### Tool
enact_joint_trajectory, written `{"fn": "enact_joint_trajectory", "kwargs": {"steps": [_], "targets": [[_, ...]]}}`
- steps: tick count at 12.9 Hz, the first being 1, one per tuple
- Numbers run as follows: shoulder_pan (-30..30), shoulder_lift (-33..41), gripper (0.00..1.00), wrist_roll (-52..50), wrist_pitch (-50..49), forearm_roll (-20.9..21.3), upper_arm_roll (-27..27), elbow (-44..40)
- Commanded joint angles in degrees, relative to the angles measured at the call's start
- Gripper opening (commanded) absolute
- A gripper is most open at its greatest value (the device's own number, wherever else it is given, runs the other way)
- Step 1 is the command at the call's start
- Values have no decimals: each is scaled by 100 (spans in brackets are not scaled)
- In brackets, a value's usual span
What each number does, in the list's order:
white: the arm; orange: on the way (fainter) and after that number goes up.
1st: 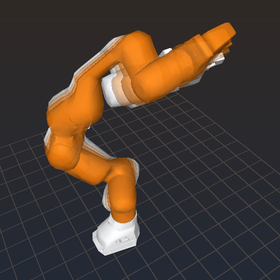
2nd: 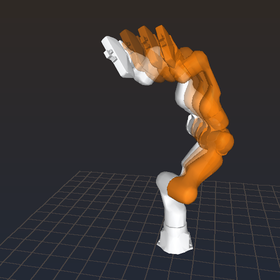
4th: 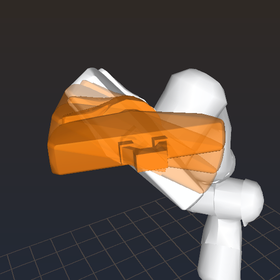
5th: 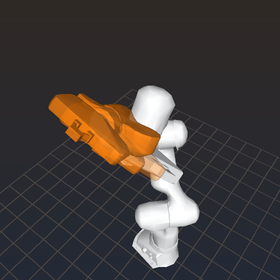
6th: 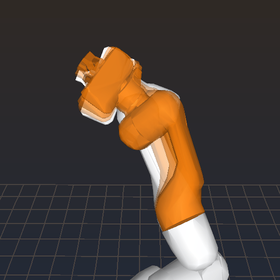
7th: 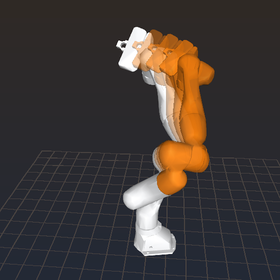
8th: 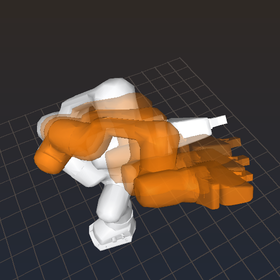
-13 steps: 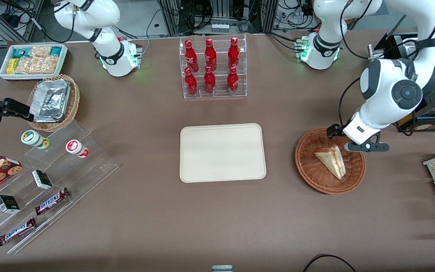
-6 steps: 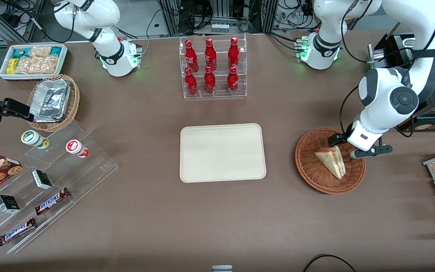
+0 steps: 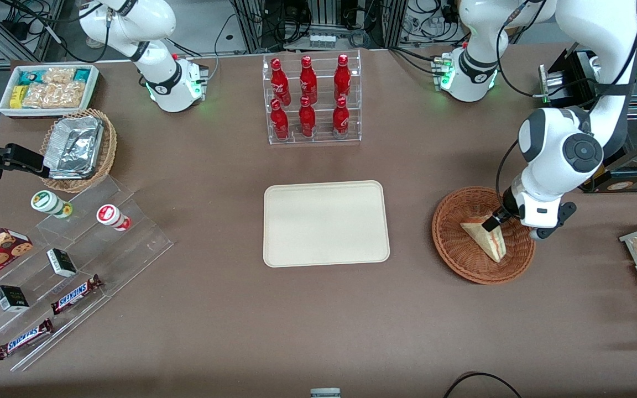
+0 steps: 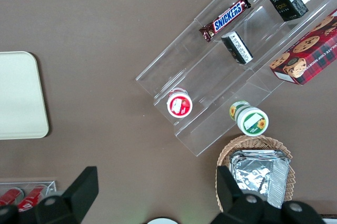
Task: Place sandwich from basket to tray
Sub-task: 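Lower the left gripper and close it on the wrapped sandwich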
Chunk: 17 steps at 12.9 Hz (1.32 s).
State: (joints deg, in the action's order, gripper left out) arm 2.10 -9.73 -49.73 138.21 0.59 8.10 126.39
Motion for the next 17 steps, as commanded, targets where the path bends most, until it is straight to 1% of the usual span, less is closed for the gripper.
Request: {"fn": "enact_joint_trajectory", "kwargs": {"steps": [1, 3, 5, 8, 9, 10, 11, 12, 14, 17], "targets": [[-17, -116, 100, -467, 206, 64, 25, 35], [-25, -230, 100, -389, 206, 82, 25, 26], [-26, -310, 100, -73, 206, 82, 25, 26], [-17, -643, 100, -72, 417, 73, 25, 8], [-17, -653, 97, -72, 417, 73, 25, 8], [-17, -644, 63, -80, 400, 73, 25, 8], [-8, -627, 3, -72, 373, 73, 25, 0], [-8, -609, 0, -54, 347, 73, 25, -9], [-8, -539, 0, -36, 163, 73, 25, -131], [-17, -416, 0, 191, -609, 64, 34, -588]]}}
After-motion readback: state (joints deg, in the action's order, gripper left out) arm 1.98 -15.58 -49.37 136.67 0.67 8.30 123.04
